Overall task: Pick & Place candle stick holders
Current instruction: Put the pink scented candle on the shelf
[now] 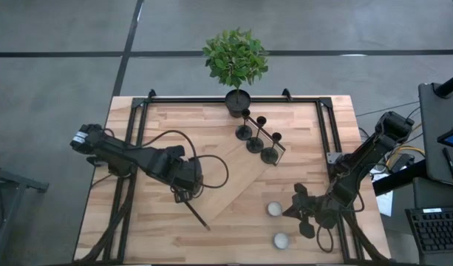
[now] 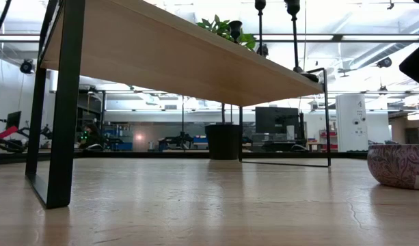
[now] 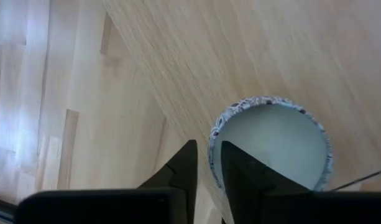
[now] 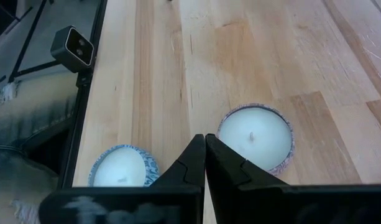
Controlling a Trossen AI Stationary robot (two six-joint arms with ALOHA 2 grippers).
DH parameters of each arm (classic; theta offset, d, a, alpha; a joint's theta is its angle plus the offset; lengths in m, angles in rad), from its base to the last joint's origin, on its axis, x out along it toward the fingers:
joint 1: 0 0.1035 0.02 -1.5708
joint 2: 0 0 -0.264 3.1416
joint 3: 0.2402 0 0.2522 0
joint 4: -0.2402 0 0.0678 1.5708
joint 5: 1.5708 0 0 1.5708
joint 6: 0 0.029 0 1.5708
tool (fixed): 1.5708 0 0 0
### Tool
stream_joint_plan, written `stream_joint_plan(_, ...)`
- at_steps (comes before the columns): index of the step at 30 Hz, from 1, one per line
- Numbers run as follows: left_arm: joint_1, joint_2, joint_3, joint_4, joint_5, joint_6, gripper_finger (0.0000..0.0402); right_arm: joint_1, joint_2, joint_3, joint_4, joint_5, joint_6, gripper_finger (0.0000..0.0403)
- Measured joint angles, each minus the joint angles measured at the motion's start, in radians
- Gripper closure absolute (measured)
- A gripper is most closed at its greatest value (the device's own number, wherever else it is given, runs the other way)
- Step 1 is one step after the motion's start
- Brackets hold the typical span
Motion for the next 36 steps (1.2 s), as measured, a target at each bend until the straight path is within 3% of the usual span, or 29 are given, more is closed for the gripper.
stream_joint_plan(11,-0.014,-0.013,0.120,0.005,0.045,0.012,0.0309,0.000,0.000,0.000,0.028,-0.005,-0.021,0.0394)
stream_joint_plan(21,-0.161,-0.049,0.114,0.347,0.047,0.056,0.0307,0.000,0.000,0.000,0.094,-0.008,-0.167,0.0392)
stream_joint_plan(28,-0.319,-0.050,0.082,0.625,-0.052,0.101,0.0307,0.000,0.000,0.000,0.086,-0.008,-0.210,0.0341)
stream_joint_plan(32,-0.403,-0.050,-0.007,0.836,-0.130,0.168,0.0307,-0.005,0.001,0.000,0.050,-0.009,-0.223,0.0304)
stream_joint_plan(36,-0.473,-0.049,-0.168,1.132,-0.214,0.243,0.0307,-0.010,0.001,0.000,0.039,-0.012,-0.223,0.0292)
